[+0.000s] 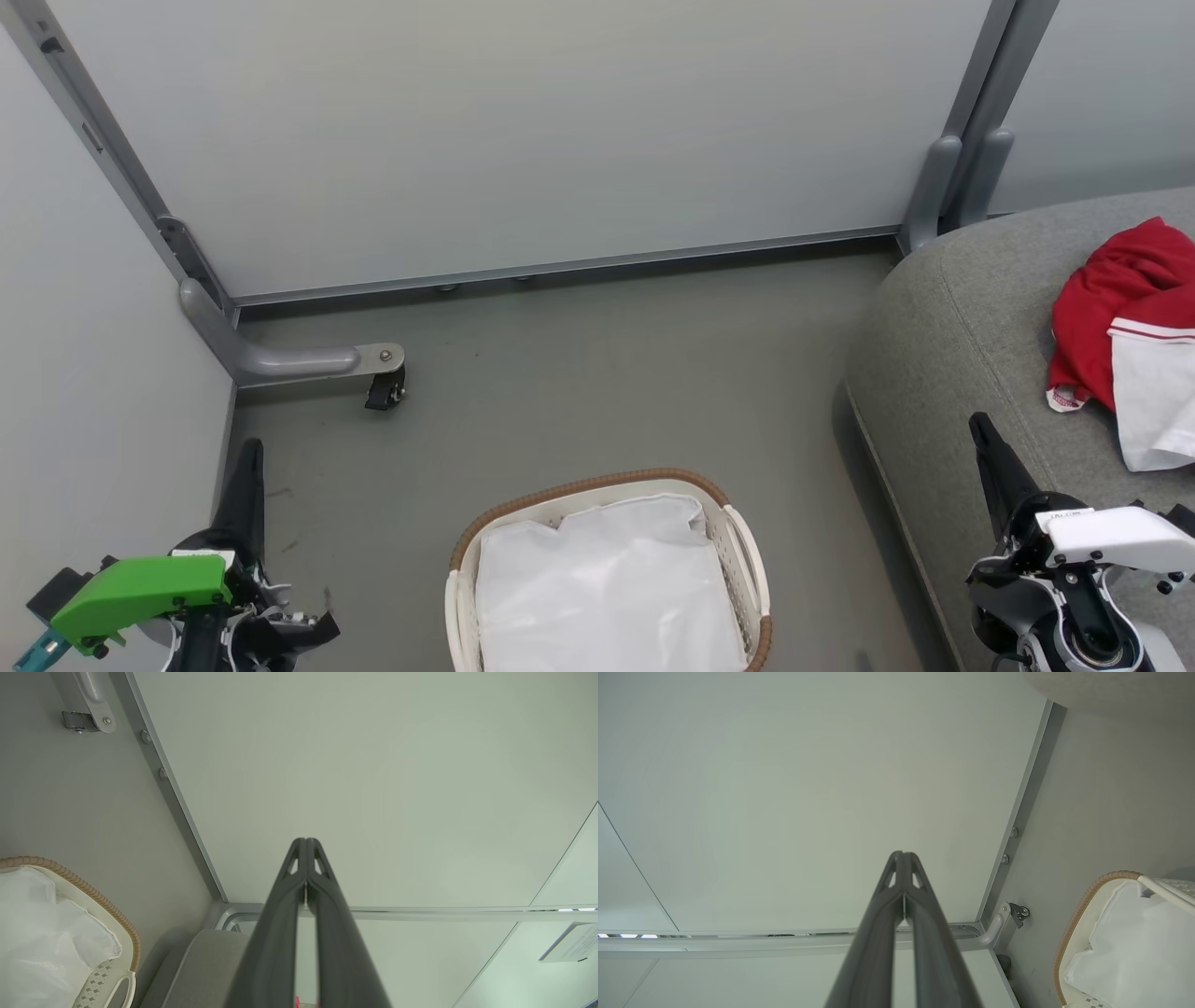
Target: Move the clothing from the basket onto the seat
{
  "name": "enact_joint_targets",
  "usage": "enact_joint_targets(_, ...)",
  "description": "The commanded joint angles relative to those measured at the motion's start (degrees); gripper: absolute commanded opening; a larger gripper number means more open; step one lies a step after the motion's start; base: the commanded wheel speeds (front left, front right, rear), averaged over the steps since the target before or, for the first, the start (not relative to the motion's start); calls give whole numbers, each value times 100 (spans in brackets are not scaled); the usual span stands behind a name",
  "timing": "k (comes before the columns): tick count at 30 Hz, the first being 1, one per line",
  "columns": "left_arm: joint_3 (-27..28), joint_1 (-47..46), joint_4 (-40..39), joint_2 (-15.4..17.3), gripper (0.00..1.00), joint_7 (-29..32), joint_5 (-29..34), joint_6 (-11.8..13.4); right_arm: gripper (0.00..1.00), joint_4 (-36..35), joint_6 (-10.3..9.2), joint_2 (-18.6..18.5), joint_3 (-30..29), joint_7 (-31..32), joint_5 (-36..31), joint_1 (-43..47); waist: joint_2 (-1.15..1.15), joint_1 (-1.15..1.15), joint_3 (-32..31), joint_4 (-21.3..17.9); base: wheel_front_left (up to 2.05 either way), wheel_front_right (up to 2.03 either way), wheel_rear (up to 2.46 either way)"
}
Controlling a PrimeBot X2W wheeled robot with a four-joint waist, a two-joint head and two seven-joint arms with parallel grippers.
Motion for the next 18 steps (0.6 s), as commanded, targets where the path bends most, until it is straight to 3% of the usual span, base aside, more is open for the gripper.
enact_joint_targets(1, 21, -90, -29, -8, 0, 37, -131, 1, 0, -34, -4, -37, -22, 44, 131, 63, 0, 0, -4, 2, 0, 0, 0)
enact_joint_targets(18, 22, -81, -30, -7, 0, 65, -171, 1, 0, -40, -4, -36, -25, 61, 184, 68, 0, 0, -11, 5, 0, 0, 0)
